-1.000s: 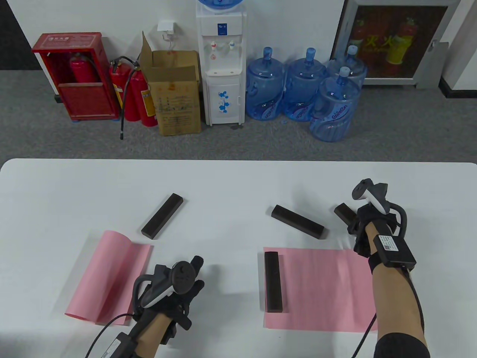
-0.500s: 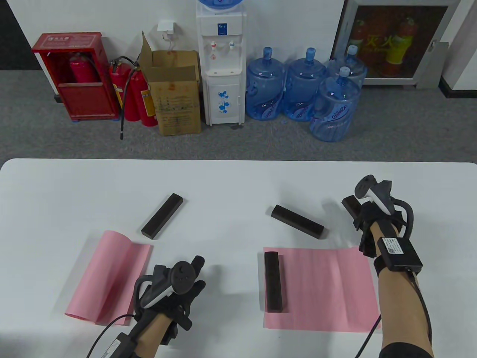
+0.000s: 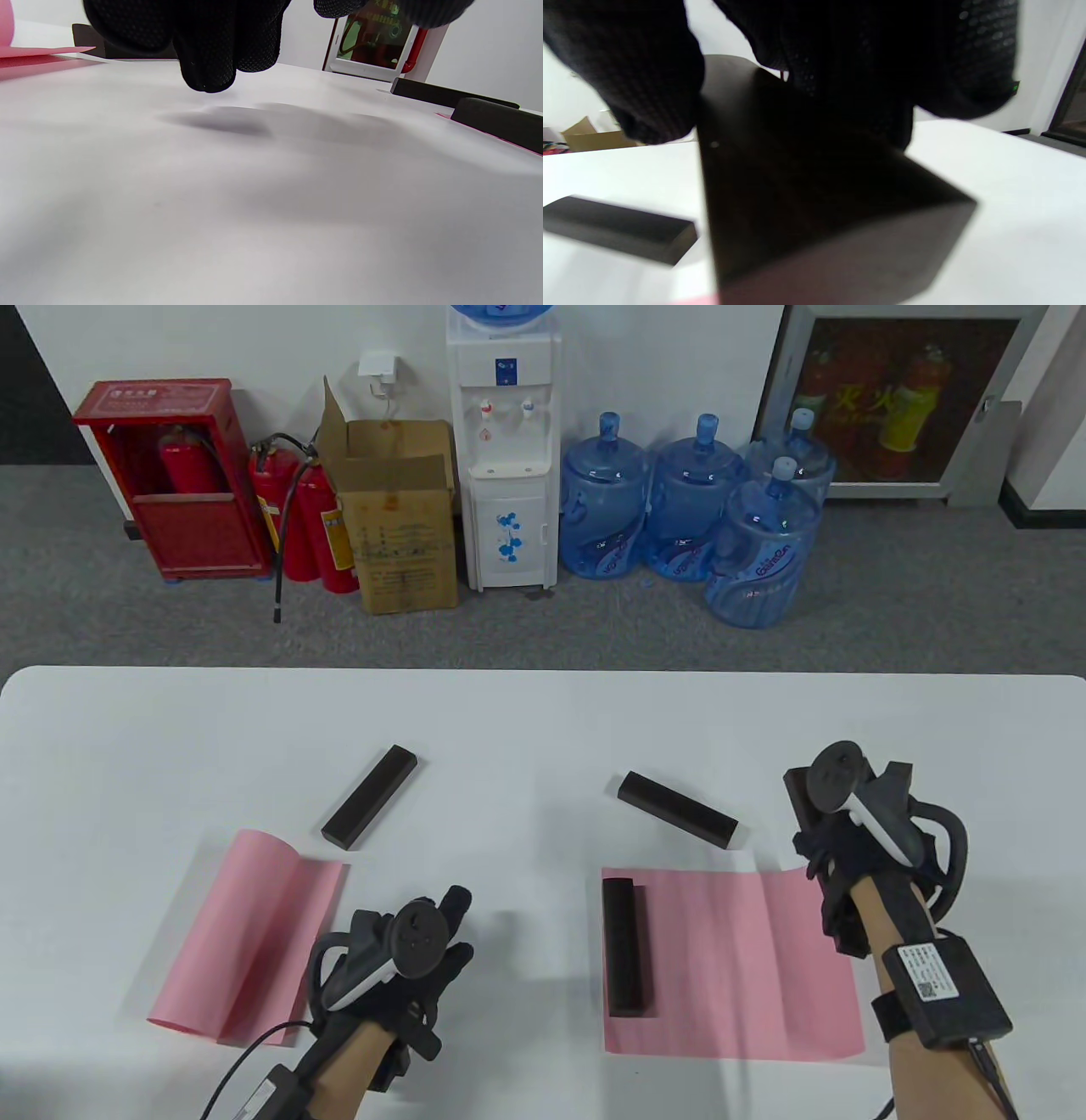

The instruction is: Unroll papers and secure with paperweights

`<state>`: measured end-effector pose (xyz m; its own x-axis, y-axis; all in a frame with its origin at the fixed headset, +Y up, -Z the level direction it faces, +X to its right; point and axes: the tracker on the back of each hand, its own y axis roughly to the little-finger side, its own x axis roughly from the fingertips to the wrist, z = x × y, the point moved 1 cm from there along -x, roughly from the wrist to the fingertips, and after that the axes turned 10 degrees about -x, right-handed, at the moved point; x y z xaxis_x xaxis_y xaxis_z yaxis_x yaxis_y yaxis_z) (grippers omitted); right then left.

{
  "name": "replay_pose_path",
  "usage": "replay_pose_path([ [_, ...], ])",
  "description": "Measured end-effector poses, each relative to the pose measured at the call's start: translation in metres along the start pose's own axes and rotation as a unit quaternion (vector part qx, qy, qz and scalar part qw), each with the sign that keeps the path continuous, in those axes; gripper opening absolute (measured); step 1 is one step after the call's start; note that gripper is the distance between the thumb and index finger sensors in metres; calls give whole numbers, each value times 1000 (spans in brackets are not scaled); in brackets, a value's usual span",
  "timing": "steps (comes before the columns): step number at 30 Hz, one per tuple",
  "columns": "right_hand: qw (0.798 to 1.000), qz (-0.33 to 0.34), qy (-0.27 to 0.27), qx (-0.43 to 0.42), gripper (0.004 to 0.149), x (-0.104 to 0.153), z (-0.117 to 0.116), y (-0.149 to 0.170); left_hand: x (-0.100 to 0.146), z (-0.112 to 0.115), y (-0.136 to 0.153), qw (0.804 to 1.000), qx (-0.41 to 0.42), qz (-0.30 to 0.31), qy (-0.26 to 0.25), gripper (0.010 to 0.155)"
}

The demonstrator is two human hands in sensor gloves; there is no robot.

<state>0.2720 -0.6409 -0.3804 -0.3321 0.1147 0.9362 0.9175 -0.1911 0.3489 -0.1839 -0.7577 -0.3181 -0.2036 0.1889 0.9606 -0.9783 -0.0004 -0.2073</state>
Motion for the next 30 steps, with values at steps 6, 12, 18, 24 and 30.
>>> replay_pose_path([
  [6, 1000, -19, -18, 13, 83, 32, -32, 12, 0, -1, 1, 1000, 5, -1, 1, 68],
  [12, 997, -74, -29, 15, 82, 28, -61, 42, 1, -2, 1, 1000, 6, 0, -2, 68],
  [18, 994, -89, -44, 37, 82, 18, -90, 64, -1, 1, 3, 1000, 5, -4, 7, 68],
  [24, 992, -105, -46, 62, 83, 16, -104, 79, -1, 1, 3, 1000, 1, -6, 11, 68],
  [30, 988, -120, -65, 67, 86, 15, -103, 83, -1, 1, 3, 1000, 1, -8, 17, 68],
])
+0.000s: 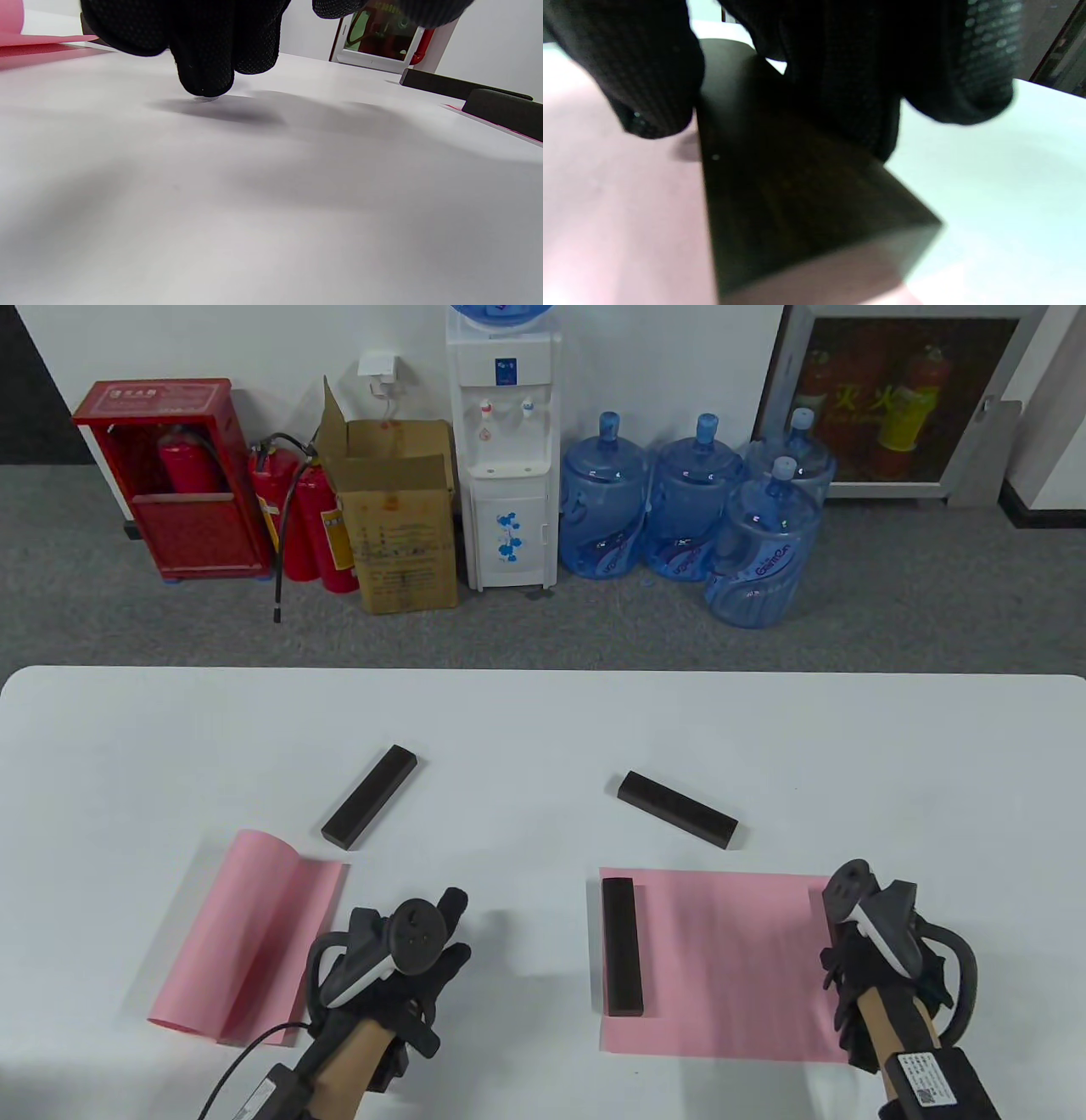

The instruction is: Unroll papers and secure with paperweights

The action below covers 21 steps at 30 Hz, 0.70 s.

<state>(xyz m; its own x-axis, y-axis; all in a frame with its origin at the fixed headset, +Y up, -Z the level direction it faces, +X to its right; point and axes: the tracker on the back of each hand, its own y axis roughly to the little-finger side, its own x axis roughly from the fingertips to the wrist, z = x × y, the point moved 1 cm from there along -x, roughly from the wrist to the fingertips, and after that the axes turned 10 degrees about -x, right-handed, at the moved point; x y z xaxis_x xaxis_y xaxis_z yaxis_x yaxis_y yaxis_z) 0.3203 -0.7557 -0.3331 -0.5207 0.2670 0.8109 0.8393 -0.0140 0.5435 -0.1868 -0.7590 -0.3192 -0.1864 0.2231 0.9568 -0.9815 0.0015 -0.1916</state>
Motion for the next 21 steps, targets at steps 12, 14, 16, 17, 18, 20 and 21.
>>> replay_pose_path([
  [12, 976, 173, 70, -109, 89, 35, 37, -41, 0, 0, -1, 1000, -2, 0, 4, 68],
  [14, 972, 194, 74, -105, 87, 38, 24, -50, 0, 0, -2, 1000, -2, 0, 5, 68],
  [16, 972, 203, 77, -93, 86, 39, 10, -54, 0, 1, -2, 1000, 0, 1, 5, 68],
  [17, 970, 208, 80, -93, 86, 39, 5, -55, 0, 1, -2, 1000, 1, 2, 5, 68],
  [18, 970, 209, 82, -92, 85, 38, 2, -55, 0, 0, -1, 1000, 3, 2, 5, 68],
  [20, 972, 208, 81, -76, 85, 38, -3, -53, 0, -3, 0, 1000, 7, 1, 1, 68],
  [21, 972, 207, 85, -72, 85, 38, -3, -52, 1, -6, 1, 1000, 10, 2, -2, 68],
])
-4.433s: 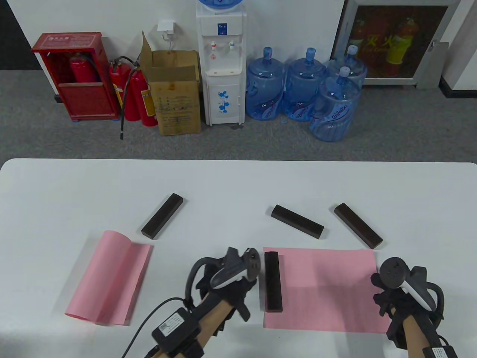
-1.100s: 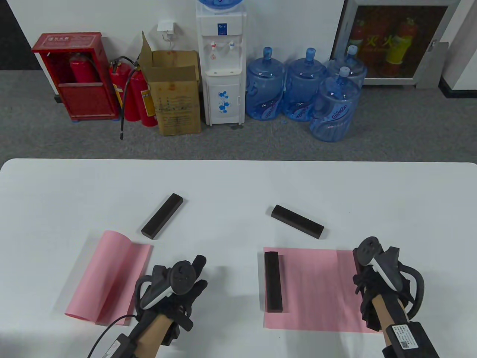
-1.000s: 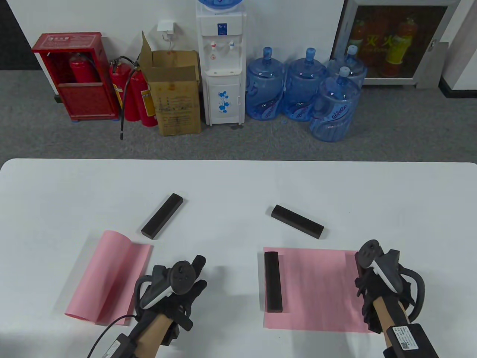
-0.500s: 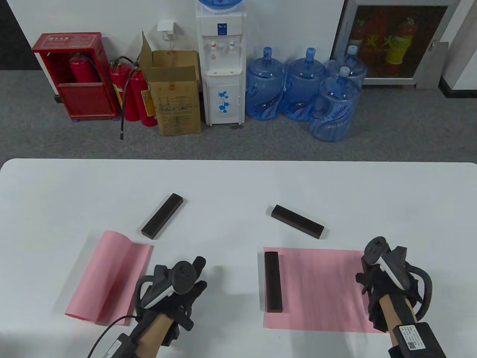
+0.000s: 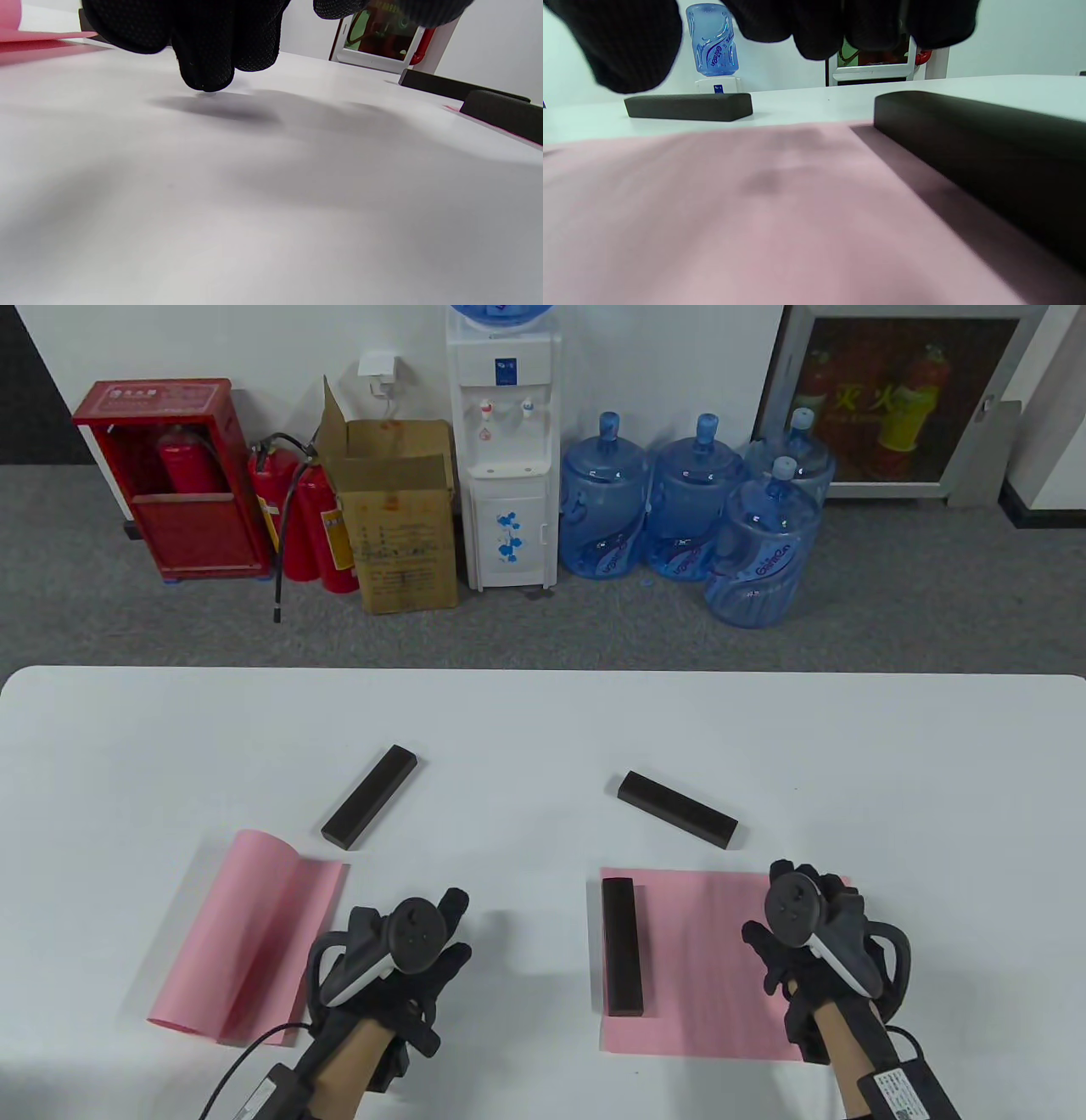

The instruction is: Unroll papers and secure with paperweights

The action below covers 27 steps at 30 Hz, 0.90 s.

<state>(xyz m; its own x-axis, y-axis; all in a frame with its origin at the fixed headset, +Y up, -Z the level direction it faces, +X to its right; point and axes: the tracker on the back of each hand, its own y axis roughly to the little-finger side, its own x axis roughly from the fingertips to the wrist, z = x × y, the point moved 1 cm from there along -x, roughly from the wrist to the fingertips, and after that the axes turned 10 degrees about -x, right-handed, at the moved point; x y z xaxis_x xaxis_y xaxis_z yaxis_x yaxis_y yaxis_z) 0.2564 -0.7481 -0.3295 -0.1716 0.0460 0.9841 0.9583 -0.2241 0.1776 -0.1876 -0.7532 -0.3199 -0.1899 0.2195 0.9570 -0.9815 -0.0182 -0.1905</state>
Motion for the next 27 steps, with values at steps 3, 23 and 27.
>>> replay_pose_path([
  [3, 1000, 2, 14, 1, 84, 1, 1, 3, 2, -16, 4, 1000, 20, -7, -20, 68],
  [23, 1000, -15, 1, -15, 83, 0, 2, 18, 44, -53, 212, 939, -9, -343, 24, 65],
  [27, 1000, -15, 2, -13, 84, 1, 2, 19, 47, -25, 229, 932, 27, -357, 59, 68],
])
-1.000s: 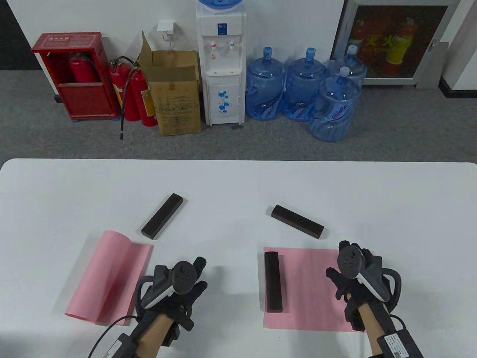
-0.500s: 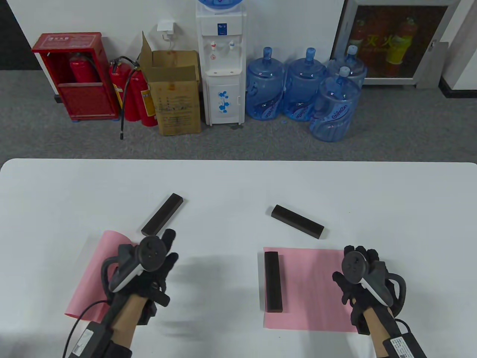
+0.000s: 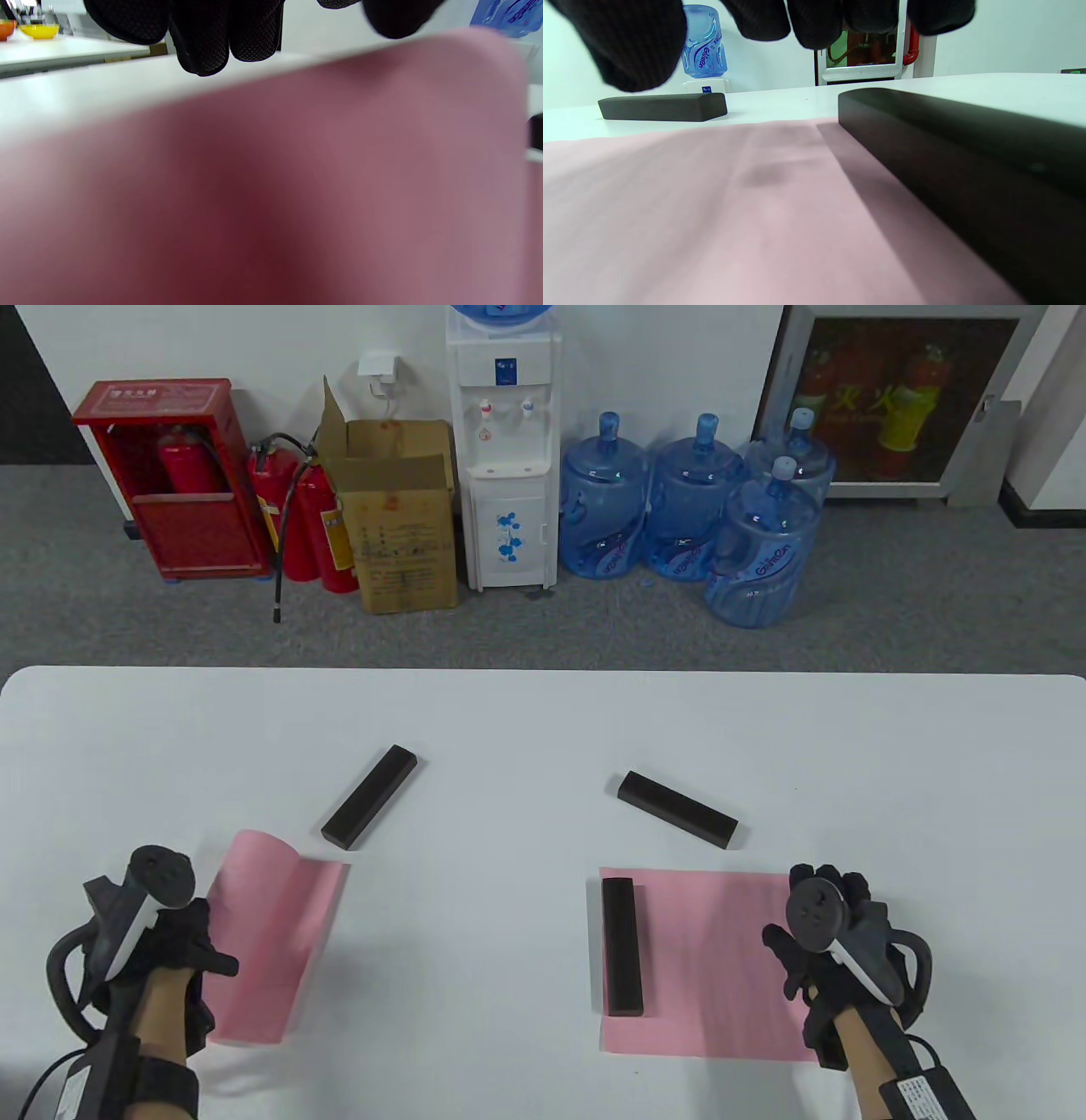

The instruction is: Unroll papers and secure with paperweights

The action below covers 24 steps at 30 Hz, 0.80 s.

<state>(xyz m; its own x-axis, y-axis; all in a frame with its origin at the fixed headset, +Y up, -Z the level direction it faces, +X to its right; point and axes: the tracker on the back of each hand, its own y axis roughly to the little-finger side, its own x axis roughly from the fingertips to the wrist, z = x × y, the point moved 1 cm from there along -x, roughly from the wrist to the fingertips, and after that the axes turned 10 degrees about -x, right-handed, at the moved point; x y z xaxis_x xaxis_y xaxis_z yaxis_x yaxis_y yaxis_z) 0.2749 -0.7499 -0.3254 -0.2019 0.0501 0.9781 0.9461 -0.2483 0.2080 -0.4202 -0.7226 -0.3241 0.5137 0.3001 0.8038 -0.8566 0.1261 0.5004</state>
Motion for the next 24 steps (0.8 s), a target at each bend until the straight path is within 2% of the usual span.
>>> replay_pose_path([
  [5, 1000, 3, -2, -2, 85, 0, 0, 0, -1, 21, -13, 996, 49, 51, 54, 73],
  [10, 1000, 7, -5, 3, 85, 1, -1, -1, 6, 30, -39, 991, 26, 98, 82, 79],
  [17, 1000, 10, -7, 2, 85, 2, -2, -1, 19, 24, -68, 991, -23, 123, 40, 84],
  [24, 1000, 12, -8, 0, 85, 2, -2, -1, 46, 12, -82, 982, 72, 161, 60, 87],
])
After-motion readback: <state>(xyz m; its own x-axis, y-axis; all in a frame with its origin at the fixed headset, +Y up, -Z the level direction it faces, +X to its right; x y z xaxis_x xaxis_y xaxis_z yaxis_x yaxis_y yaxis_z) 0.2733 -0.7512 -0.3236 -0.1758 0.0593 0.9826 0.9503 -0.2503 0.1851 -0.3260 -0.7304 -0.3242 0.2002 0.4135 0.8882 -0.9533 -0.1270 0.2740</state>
